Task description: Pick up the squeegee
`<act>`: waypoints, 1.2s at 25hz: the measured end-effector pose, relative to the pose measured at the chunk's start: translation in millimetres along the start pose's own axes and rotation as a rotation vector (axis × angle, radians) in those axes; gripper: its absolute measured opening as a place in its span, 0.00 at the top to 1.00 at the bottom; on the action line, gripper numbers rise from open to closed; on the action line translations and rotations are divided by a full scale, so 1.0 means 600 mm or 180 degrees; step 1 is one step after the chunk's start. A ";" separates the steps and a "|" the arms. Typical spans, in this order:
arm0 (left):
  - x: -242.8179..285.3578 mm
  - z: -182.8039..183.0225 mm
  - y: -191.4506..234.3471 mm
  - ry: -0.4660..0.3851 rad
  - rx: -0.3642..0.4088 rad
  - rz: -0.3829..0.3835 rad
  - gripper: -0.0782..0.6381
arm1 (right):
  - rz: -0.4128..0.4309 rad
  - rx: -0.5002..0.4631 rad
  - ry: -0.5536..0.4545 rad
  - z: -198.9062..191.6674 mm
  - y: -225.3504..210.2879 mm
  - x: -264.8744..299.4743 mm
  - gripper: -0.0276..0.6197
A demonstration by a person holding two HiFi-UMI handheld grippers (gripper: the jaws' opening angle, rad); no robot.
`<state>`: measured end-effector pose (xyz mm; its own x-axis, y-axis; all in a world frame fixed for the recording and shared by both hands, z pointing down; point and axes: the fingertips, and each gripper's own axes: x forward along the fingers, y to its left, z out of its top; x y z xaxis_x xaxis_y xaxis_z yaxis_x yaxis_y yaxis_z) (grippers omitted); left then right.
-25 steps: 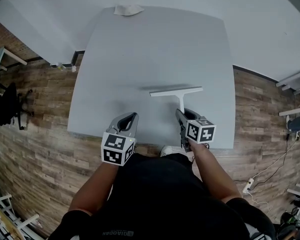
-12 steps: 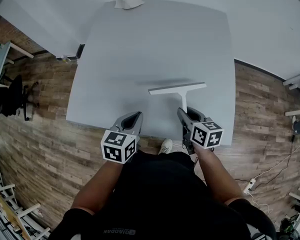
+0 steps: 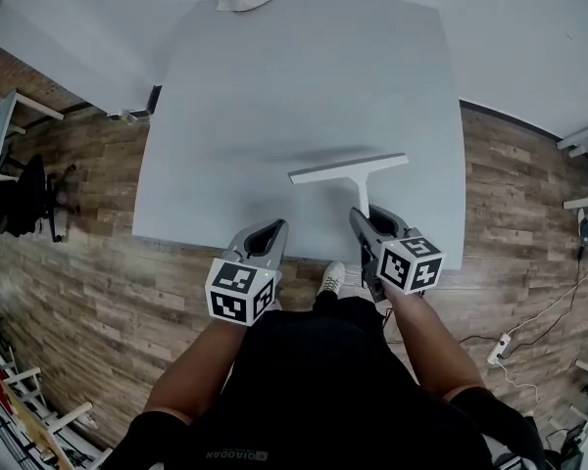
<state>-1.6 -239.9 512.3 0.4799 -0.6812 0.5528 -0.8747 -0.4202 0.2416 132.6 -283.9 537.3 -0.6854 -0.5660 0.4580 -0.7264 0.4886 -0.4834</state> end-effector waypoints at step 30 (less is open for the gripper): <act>-0.353 -0.166 0.117 -0.0440 0.0178 -0.0310 0.88 | -0.0073 -0.0381 -0.0099 -0.159 0.414 0.006 0.80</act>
<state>-171.5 -65.4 491.8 0.5704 -0.7100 0.4129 -0.8202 -0.5184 0.2418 -55.3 -101.2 490.3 -0.6680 -0.5975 0.4436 -0.7439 0.5499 -0.3797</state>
